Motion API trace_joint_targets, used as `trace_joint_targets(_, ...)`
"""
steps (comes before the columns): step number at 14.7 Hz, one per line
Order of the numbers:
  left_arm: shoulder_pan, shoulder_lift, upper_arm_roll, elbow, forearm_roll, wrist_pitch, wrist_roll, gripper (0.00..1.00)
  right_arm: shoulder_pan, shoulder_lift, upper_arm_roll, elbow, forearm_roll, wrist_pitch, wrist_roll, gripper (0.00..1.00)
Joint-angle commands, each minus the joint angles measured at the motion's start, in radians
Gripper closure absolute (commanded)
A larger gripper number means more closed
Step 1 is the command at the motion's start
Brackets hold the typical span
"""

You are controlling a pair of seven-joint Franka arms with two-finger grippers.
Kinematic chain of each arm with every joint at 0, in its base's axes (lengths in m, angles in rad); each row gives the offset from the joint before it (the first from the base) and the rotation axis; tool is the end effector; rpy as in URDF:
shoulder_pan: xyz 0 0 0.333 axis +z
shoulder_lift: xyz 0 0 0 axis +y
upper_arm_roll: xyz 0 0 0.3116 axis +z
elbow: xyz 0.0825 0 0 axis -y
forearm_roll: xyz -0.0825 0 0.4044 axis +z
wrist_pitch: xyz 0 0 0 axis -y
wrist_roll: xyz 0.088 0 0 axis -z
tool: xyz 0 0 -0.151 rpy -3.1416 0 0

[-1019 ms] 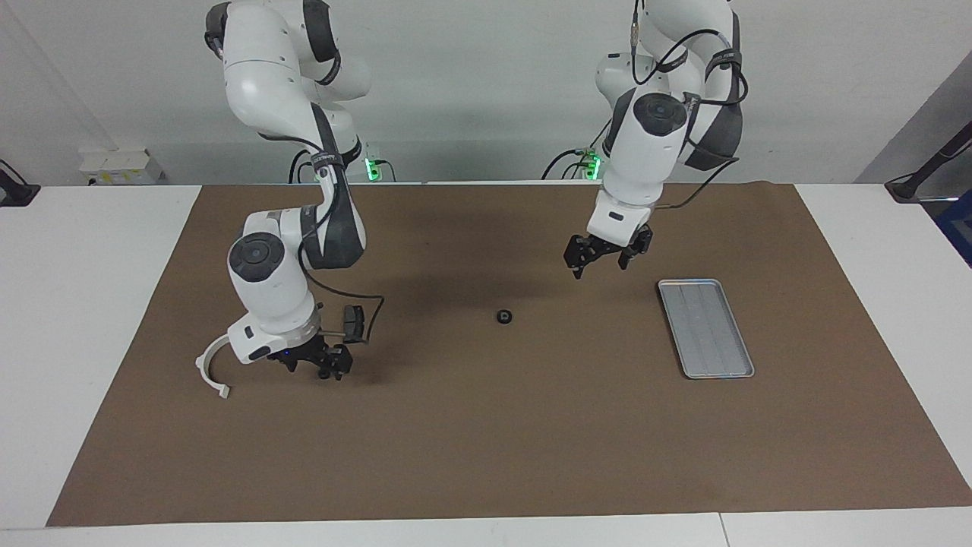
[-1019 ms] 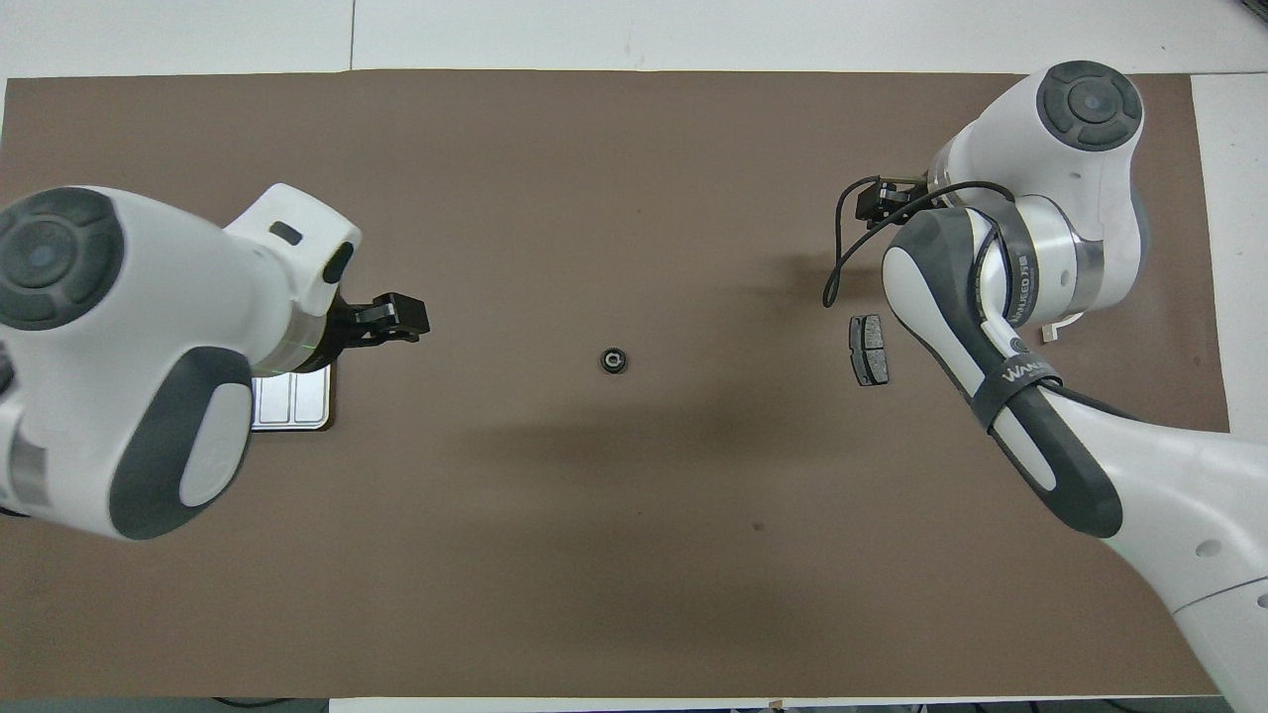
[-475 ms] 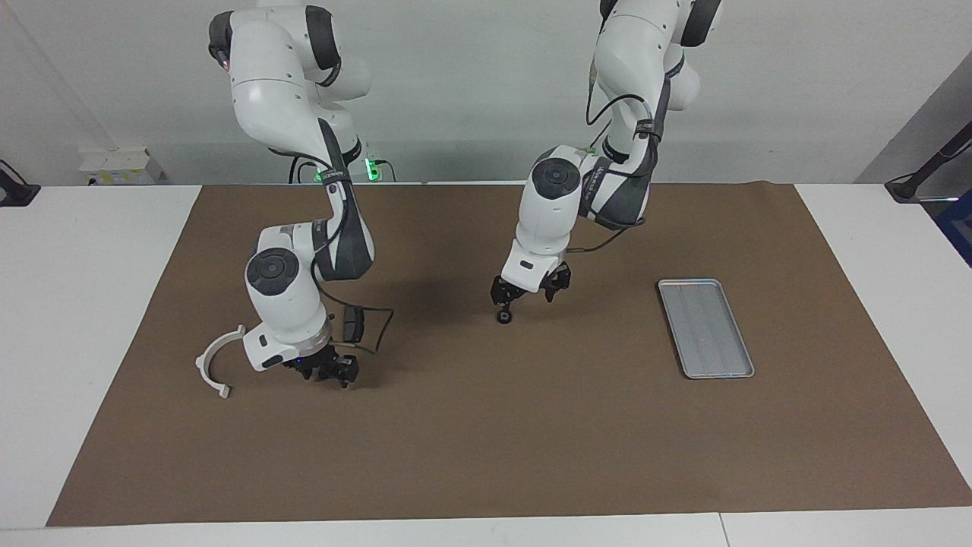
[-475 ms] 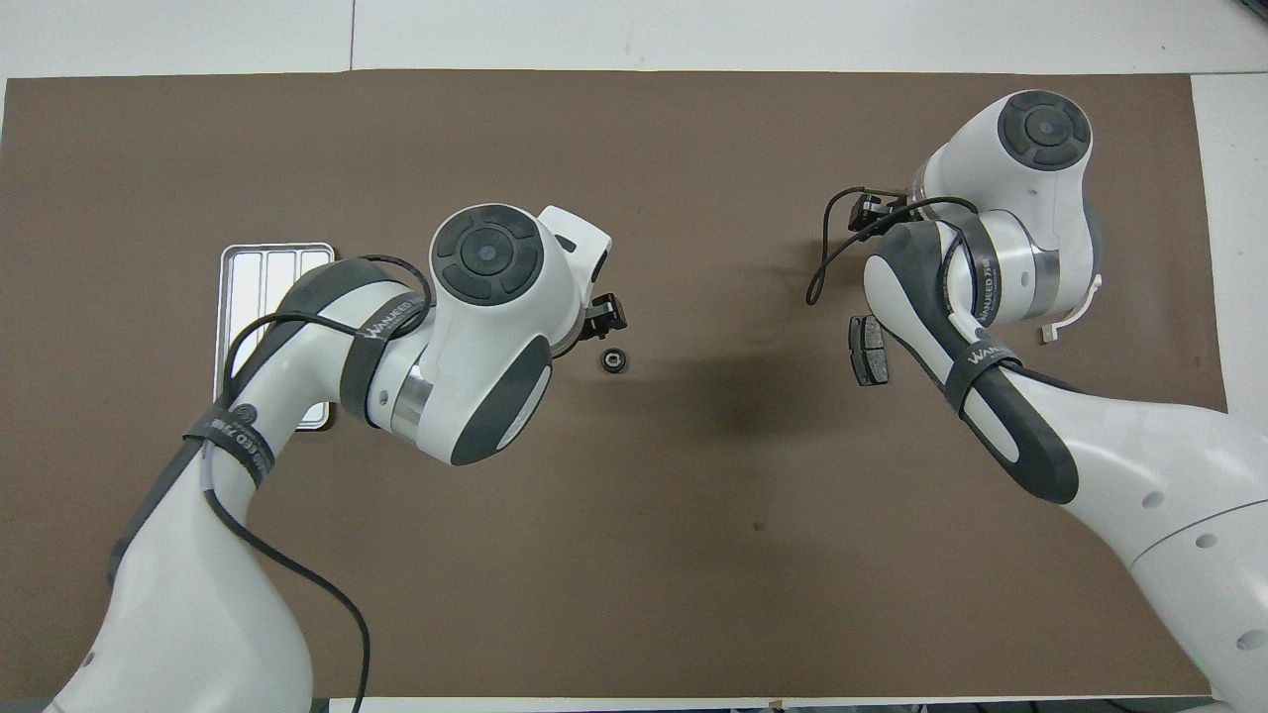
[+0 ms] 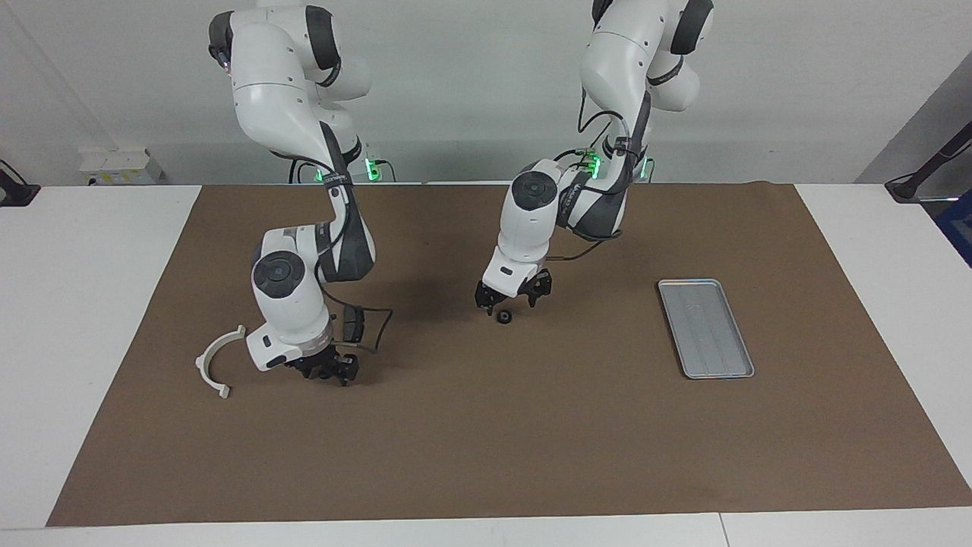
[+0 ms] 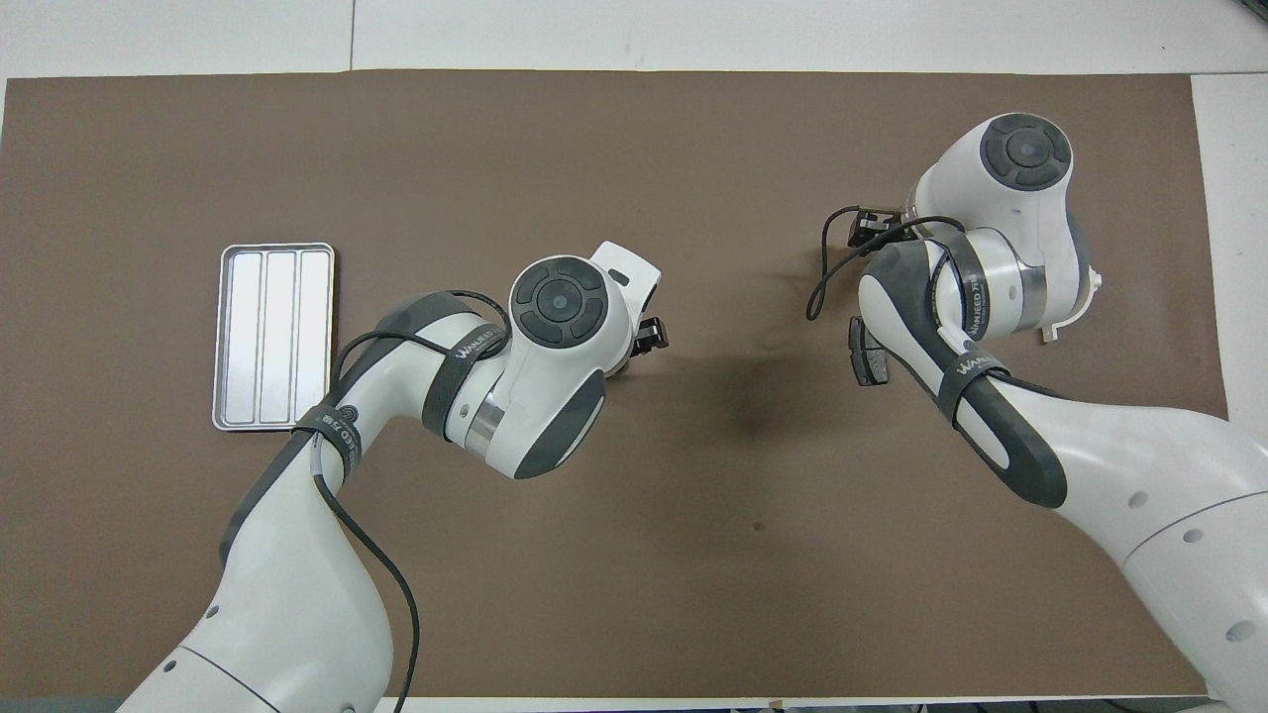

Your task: Pick bearing gear from pile to tray

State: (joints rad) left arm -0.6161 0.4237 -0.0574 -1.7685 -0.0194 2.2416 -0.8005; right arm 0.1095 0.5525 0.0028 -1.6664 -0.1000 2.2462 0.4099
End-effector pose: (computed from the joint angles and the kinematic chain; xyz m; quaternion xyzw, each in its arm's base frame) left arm 0.5285 -0.4208 0.2688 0.9969 0.0721 0.0054 0.0312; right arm 0.6946 0.0719 0.2283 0.9922 -0.1179 0.0232 0.0339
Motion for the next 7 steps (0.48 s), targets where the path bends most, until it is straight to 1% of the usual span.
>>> trace_joint_targets(1, -0.024, -0.010, 0.018, -0.019, 0.009, 0.023, -0.006, 0.00, -0.013, -0.019, 0.006, -0.035, -0.023, 0.029, 0.012, 0.31)
trace_joint_targets(4, -0.044, -0.008, 0.018, -0.019, 0.038, 0.024, 0.003, 0.00, -0.013, -0.020, 0.006, -0.041, -0.023, 0.029, 0.012, 0.36)
trace_joint_targets(7, -0.047, -0.008, 0.016, -0.019, 0.049, 0.033, 0.041, 0.00, -0.013, -0.022, 0.008, -0.042, -0.023, 0.027, 0.010, 0.46)
